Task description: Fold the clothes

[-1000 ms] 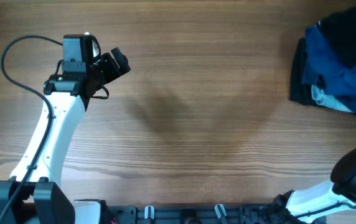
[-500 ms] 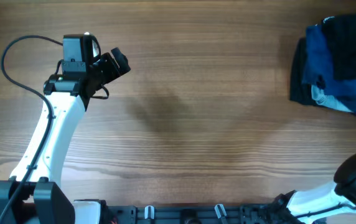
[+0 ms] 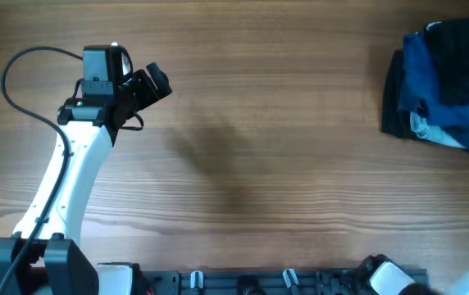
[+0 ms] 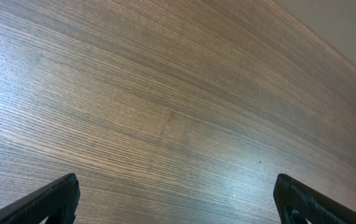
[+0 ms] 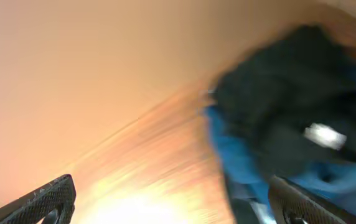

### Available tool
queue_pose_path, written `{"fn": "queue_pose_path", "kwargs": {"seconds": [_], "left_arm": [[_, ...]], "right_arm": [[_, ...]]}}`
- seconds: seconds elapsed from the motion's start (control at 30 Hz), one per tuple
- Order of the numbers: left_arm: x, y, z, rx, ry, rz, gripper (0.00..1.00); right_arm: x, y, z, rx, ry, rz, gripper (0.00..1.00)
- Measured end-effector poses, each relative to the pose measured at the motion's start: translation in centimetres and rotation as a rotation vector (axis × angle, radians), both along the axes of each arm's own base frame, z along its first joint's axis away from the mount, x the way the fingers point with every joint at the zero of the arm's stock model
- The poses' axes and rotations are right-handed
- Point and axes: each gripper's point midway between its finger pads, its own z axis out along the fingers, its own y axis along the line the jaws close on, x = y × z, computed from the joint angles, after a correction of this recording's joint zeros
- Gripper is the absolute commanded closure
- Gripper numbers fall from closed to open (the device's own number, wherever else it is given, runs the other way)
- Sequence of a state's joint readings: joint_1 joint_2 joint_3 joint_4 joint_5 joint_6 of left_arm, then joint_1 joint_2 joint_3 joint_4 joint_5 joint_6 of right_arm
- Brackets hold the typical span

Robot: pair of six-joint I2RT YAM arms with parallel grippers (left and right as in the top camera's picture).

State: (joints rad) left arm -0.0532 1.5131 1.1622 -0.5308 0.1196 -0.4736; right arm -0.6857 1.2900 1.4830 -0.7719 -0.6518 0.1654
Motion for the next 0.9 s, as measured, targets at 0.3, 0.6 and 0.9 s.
{"fn": "queue_pose_path", "kwargs": {"seconds": [0.3,0.6,0.9], "left_arm": [[0.0,0.0,0.0,0.0,0.0,0.0,0.0],[0.0,0.0,0.0,0.0,0.0,0.0,0.0],[0.0,0.0,0.0,0.001,0.001,0.001,0.0]], "right_arm": [[-0.8,19.2,1.2,-0.035,-0.063,0.667,0.0],[-0.1,21.8,-0.2,-0.062,-0.036,0.754,0.0],[1.8,22.4,0.1,-0.467,-0.417,0.817,0.0]]}}
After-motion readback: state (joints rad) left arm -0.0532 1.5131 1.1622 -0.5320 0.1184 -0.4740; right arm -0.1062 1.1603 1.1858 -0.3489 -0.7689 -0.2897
